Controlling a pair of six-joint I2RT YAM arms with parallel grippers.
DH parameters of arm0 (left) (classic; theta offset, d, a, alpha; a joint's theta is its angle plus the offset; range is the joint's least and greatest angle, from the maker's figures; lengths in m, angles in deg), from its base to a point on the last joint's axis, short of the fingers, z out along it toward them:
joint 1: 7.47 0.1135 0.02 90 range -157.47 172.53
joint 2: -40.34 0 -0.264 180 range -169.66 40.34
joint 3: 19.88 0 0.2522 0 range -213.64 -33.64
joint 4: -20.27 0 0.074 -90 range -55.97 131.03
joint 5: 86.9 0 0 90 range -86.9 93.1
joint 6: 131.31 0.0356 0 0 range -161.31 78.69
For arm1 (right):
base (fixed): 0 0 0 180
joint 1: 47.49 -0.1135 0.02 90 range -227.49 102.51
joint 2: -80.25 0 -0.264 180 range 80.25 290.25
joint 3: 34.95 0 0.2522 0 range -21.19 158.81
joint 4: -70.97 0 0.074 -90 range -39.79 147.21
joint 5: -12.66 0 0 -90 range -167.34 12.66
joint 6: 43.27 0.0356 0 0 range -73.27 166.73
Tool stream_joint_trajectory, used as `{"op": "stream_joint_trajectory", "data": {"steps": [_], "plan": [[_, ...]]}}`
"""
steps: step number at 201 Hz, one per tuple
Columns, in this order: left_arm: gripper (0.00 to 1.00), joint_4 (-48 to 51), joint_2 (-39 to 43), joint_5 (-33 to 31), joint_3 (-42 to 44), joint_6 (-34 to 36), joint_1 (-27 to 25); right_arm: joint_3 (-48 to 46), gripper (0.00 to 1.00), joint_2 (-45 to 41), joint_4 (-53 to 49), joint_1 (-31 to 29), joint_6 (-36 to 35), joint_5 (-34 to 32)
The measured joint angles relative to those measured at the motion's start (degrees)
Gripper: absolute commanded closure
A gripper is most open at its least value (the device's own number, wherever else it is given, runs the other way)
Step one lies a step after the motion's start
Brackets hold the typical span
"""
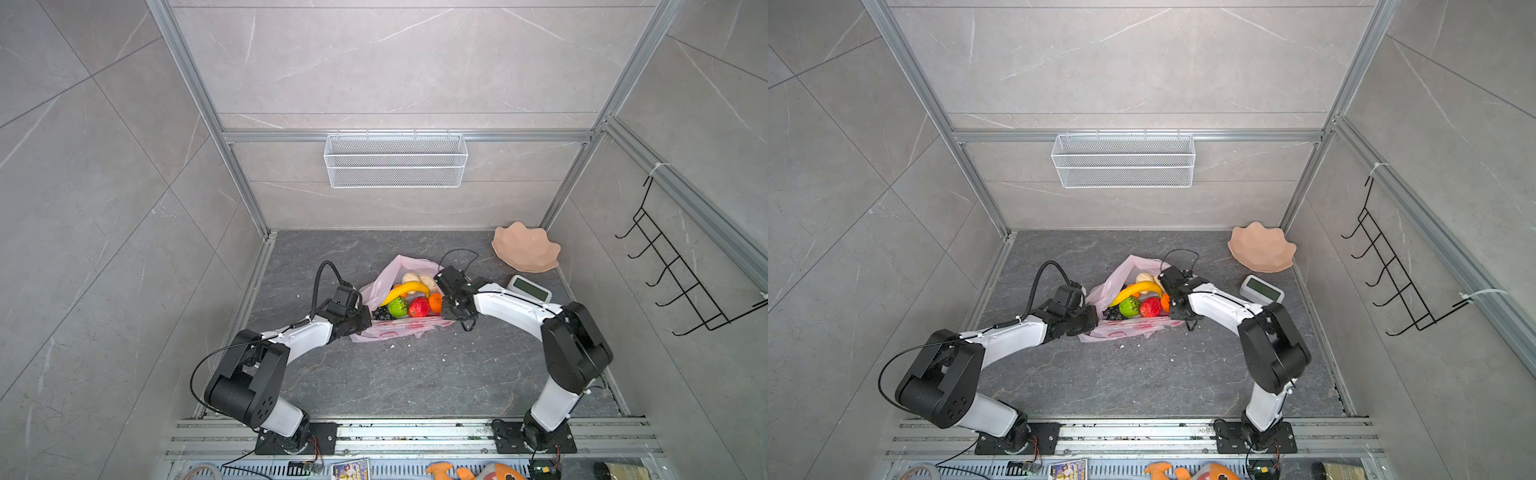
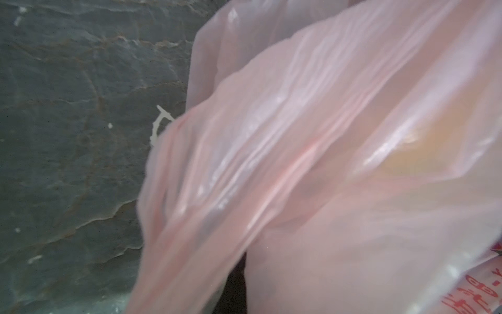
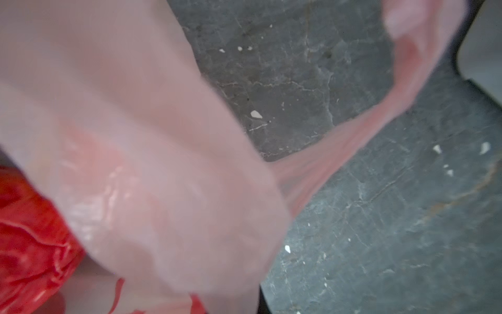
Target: Take the fake fruits out of the plastic bag
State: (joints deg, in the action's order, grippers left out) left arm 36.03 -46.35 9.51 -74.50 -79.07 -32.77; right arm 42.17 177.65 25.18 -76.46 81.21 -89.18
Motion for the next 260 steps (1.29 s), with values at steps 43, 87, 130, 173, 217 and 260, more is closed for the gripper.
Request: {"op": "stream_joint_trajectory", "data": {"steps": [43,87,130,173,217,260], "plan": [[1.00,-3.3,0.2,3.1,3.7,-4.0,4.0,-8.3,1.00,-2.3,13.4,4.7,0.5,15.3],[1.00,-4.6,0.1,3.3,4.3,-6.9,6.9,-9.6,1.00,1.0,20.6,5.6,1.9,20.5],[1.00,-6.5,0.3,6.3,5.7,-8.3,13.8,-2.5,1.00,9.3,22.9,4.9,2.4,25.3],[1.00,-6.4,2.1,4.4,5.6,-7.4,19.0,12.9,1.00,18.1,20.5,1.1,2.1,24.3],[1.00,-6.9,2.0,4.2,4.7,-3.7,19.9,23.6,1.00,22.4,17.0,-0.8,2.0,23.0],[1.00,-10.1,-2.1,4.8,2.7,-0.7,19.9,25.9,1.00,25.3,15.5,3.1,2.4,25.6]]}}
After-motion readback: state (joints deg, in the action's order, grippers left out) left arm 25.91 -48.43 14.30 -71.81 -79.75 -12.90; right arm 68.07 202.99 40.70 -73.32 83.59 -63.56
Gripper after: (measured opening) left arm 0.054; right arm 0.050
